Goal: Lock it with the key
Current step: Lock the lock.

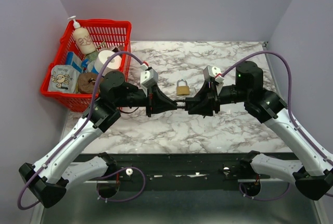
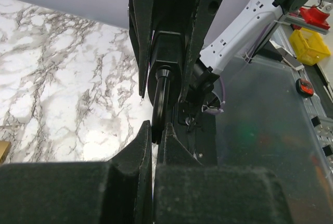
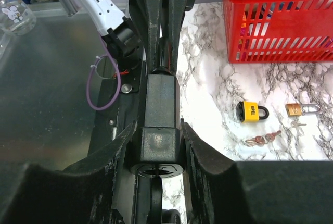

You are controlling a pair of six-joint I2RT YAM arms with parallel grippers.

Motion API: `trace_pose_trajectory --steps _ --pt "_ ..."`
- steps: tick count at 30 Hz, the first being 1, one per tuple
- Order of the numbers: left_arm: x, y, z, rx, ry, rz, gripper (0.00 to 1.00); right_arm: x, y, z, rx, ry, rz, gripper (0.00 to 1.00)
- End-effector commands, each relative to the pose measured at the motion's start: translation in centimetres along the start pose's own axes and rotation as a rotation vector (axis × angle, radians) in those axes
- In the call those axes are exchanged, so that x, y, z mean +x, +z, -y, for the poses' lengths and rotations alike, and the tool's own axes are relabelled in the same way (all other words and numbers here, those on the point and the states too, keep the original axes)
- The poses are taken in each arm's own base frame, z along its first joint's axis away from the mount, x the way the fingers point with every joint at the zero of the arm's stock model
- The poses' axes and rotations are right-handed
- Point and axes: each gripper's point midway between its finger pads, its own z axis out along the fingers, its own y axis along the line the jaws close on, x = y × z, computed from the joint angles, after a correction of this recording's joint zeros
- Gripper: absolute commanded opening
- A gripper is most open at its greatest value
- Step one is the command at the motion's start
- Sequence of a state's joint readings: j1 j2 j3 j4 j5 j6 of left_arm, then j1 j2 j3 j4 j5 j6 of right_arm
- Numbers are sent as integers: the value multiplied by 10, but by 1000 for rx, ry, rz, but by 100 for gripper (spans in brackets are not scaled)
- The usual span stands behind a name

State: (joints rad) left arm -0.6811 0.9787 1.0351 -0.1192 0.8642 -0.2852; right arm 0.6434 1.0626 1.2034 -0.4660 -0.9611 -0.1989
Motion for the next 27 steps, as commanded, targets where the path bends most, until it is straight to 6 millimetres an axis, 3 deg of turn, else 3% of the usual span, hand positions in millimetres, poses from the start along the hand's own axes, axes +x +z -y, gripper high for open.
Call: trace_pose_trajectory --steps 1,11,19,27 --pt "2 40 22 152 25 29 0 -50 34 -15 -140 -202 138 1" --pt "-4 48 28 171 22 45 0 -34 49 -20 -184 -166 111 1" --pt "-25 19 -4 23 62 72 0 0 36 -20 -123 -142 5 1" --pt "-47 12 -11 -26 172 78 0 35 31 -15 -92 -114 -103 1"
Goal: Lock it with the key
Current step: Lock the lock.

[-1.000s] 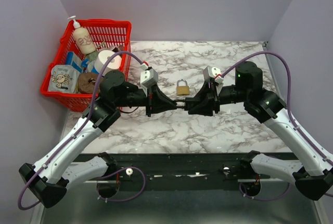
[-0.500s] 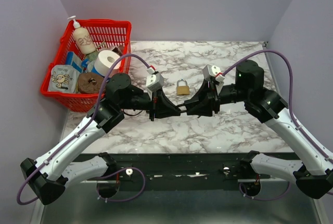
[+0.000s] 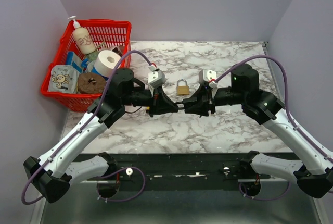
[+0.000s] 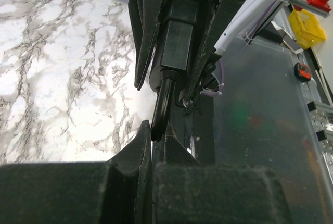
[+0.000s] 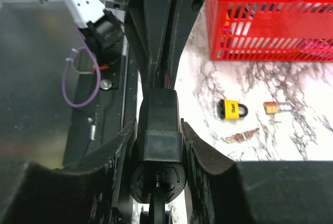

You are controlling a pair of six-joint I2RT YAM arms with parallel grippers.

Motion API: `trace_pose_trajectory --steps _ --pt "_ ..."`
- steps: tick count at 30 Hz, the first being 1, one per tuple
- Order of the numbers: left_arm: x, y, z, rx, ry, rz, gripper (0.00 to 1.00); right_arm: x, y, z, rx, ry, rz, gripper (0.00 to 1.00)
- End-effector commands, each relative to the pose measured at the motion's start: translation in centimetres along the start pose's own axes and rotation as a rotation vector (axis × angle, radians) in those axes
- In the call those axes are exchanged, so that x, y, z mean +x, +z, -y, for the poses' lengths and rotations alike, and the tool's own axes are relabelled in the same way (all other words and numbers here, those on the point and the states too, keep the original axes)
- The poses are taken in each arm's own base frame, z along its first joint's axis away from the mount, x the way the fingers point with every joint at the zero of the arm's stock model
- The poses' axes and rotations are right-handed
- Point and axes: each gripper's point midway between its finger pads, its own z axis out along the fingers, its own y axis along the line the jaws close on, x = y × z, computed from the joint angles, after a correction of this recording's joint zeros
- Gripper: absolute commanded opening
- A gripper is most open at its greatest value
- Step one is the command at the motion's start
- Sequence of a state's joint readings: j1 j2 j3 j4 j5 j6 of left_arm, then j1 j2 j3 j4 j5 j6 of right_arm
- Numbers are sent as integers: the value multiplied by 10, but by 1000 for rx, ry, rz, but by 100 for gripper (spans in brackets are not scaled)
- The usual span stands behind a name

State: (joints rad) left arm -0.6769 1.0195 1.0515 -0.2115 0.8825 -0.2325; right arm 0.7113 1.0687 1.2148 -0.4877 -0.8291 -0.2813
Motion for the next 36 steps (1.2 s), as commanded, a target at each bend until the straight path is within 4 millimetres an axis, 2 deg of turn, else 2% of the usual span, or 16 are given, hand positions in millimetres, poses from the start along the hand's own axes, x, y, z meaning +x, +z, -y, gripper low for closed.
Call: trace_pose_trajectory --steps 1,7,15,20,25,28,29,31,34,35,36 --pt "-66 4 -3 -36 207 144 0 28 22 -24 -148 -43 -57 1" --pt "-78 -5 -11 -88 258 154 0 41 19 -19 -118 -38 -98 1" --pt "-80 -9 -3 -66 308 157 0 52 18 -4 -49 -20 -130 1" --pt "-75 -9 -7 -78 336 128 0 48 15 5 -15 -22 -114 1" --pt "-84 -11 -21 -145 334 124 0 48 14 14 28 -21 -112 1" --pt "-96 -18 -37 -241 205 181 35 40 10 31 124 12 -77 1" --pt "-99 -21 -43 -265 161 200 52 38 7 38 160 27 -62 1" --pt "-111 -32 -57 -334 37 274 65 34 -1 60 263 48 -23 1" --pt "-123 -45 -75 -390 -142 353 81 26 -13 80 390 85 39 1" --pt "-124 -47 -81 -417 -198 374 90 22 -17 82 415 91 55 1" --pt "-122 -46 -87 -430 -257 378 90 14 -19 87 442 76 85 1"
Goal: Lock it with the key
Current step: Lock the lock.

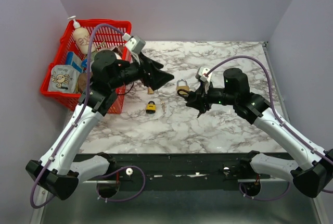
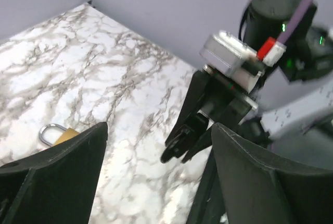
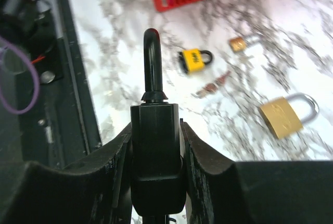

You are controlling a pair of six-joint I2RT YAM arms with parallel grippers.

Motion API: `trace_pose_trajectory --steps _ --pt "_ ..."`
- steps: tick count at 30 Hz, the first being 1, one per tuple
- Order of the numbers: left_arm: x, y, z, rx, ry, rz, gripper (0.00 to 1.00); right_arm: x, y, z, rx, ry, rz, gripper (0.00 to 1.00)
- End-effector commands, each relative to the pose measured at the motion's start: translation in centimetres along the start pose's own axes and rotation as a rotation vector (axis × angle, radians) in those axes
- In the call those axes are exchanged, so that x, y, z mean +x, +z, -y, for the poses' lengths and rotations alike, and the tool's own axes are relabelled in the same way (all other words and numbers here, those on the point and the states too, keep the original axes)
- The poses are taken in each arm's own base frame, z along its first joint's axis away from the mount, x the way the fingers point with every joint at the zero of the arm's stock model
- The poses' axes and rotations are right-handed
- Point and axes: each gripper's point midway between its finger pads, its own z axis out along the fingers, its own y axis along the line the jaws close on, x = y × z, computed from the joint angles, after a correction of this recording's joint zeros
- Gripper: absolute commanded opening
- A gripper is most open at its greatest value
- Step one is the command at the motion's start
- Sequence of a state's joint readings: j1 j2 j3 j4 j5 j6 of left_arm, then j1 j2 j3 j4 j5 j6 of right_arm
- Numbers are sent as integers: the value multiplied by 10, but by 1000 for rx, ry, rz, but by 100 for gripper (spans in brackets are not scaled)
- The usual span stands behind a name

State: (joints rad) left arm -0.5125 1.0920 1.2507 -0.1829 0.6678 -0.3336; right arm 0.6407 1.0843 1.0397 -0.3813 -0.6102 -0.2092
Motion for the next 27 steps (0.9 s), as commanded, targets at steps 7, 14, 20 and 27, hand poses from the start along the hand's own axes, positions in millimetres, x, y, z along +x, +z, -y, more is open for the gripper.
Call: trace_pose_trajectory --steps 7,14,20,27 --pt "-3 27 -16 -23 -641 109 99 -80 -20 41 252 -42 342 1" --pt "1 50 -2 -3 -723 117 98 -87 -13 46 259 26 371 1" --pt "29 65 -7 -83 -780 68 88 -92 -11 46 262 30 386 1" --pt "46 71 -22 -175 -827 39 86 -95 -11 42 260 11 401 1"
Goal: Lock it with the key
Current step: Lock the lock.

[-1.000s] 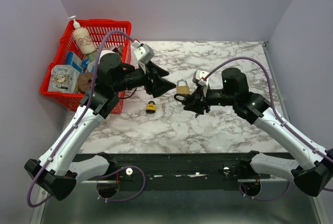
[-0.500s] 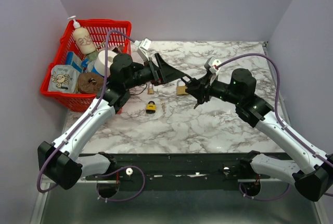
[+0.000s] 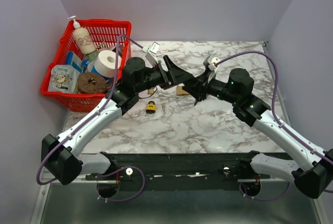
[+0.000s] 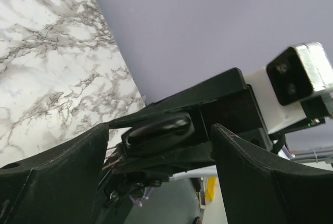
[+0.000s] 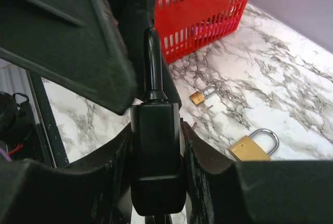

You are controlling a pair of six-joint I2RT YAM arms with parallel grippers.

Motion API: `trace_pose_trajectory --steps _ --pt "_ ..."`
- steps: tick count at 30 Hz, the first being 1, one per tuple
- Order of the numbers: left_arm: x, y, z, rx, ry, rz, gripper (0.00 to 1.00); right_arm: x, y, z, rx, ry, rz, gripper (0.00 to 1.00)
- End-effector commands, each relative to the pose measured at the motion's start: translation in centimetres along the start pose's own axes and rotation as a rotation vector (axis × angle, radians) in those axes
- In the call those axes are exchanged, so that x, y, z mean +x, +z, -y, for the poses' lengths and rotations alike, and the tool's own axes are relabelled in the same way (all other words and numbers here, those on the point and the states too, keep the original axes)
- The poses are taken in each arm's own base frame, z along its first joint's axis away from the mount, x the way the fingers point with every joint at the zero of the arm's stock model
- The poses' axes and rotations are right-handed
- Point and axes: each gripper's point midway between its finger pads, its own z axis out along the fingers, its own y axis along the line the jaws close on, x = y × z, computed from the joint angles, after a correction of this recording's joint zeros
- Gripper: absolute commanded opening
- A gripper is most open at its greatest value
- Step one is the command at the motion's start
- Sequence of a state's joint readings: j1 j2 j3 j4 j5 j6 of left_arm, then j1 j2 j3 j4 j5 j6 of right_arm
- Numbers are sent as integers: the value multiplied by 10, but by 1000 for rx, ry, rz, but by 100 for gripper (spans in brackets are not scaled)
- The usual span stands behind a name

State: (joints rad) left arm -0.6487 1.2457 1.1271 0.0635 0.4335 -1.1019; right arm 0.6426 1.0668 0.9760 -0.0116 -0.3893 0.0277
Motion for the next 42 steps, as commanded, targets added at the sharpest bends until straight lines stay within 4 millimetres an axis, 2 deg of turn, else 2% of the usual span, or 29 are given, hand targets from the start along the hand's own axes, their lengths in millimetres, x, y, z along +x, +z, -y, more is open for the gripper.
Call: trace_pose_trajectory --steps 1,5,12,17,20,21,22,26,27,29,30,33,40,41,42 --pt "-1 7 -15 -71 -45 23 86 -41 0 -2 9 -52 144 1" --pt "5 10 -13 -67 -41 8 84 -38 2 -3 13 -65 139 1" --pt "15 12 -10 -45 -58 -18 56 -35 7 6 76 -106 121 1" --pt "18 13 -10 -32 -62 -24 48 -30 8 5 71 -108 107 1" --pt "18 13 -6 -13 -56 -30 21 -27 8 0 43 -103 95 1" --pt "15 12 -6 -12 -49 -21 9 -24 8 -2 34 -99 81 4" --pt "12 11 -6 -12 -44 -13 2 -23 7 -4 25 -99 73 8" --pt "-7 3 -3 -5 -16 32 0 -14 0 -3 33 -111 40 26" --pt "-11 2 -3 -6 -9 40 0 -9 -2 -3 34 -111 23 37" --pt "-17 -3 -2 -9 13 54 0 -4 -7 -5 34 -118 4 45" --pt "-18 -4 -3 -11 18 58 0 2 -9 -5 35 -116 -15 52" --pt "-20 -7 -2 -10 33 61 0 8 -14 -4 41 -123 -42 56" --pt "-18 -9 -2 -9 35 51 0 15 -15 -9 5 -137 -65 56" --pt "-18 -9 -2 -7 36 49 0 13 -13 -11 -8 -135 -64 58" --pt "-18 -9 0 -1 32 48 0 14 -12 -11 -12 -131 -67 64"
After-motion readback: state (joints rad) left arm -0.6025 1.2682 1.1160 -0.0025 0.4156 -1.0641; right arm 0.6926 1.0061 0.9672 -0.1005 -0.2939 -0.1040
